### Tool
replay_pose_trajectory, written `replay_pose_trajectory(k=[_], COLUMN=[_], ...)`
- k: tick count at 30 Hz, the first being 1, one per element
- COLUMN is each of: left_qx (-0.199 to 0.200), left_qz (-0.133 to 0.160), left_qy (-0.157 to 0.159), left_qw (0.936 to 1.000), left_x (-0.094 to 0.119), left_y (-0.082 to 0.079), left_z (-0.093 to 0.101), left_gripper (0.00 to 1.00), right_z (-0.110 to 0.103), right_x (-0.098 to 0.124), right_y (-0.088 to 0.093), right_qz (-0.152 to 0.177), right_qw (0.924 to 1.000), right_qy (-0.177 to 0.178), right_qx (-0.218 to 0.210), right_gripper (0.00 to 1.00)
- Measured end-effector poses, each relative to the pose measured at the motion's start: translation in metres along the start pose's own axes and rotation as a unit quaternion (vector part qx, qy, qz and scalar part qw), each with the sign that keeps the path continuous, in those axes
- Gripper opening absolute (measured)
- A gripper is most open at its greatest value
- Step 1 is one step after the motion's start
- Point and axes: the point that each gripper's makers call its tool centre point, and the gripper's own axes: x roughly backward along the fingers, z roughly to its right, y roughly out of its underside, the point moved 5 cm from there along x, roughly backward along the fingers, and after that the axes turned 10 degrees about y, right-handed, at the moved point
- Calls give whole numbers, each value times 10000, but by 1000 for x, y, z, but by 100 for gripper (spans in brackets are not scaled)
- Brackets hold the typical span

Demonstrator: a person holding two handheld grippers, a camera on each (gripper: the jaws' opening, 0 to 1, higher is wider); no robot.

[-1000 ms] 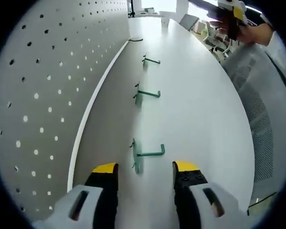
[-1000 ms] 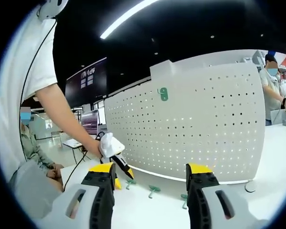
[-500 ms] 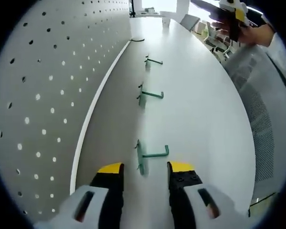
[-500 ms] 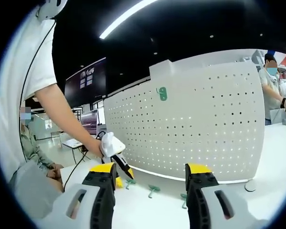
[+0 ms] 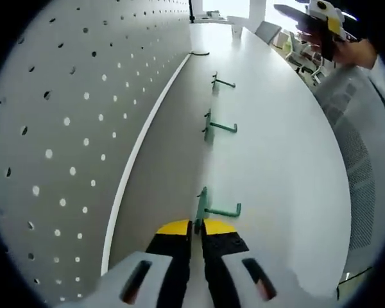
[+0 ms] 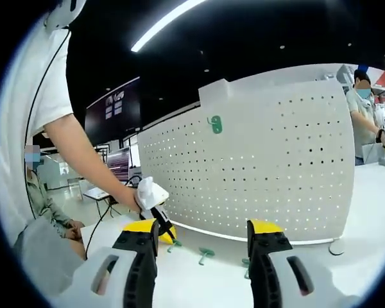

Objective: Insert the hook assembly into the mounting plate slot until the hook locks in place.

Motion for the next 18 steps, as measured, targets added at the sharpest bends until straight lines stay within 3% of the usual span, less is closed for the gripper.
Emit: replay_pose_trajectory(k=[4,6,7,11,18], left_qx=[-98,-539,-552,-123,-185], left_qz=[-54,-333,-376,-284,-284], left_qy=[-107,-175,-187,-206,-270], left_qw=[9999,9978,9976,9993,9991], left_x=[0,0,-1,-1,-1], left_y=[-1,-4,-4,-3,-3], left_z=[1,3,4,1,2], left_gripper=[5,4,4,3,3], right_z=[1,1,1,1,2], right_x=[0,0,0,0,1], right_y=[0,-1,-1,-1,-1], right_qz=[-3,8,11,3,5], right_qw=[10000,10000,10000,10000,10000], right_qy=[11,22,25,29,49], right_qx=[-22,-18,-25,-45,-54], right_gripper=[53,53,52,52,52])
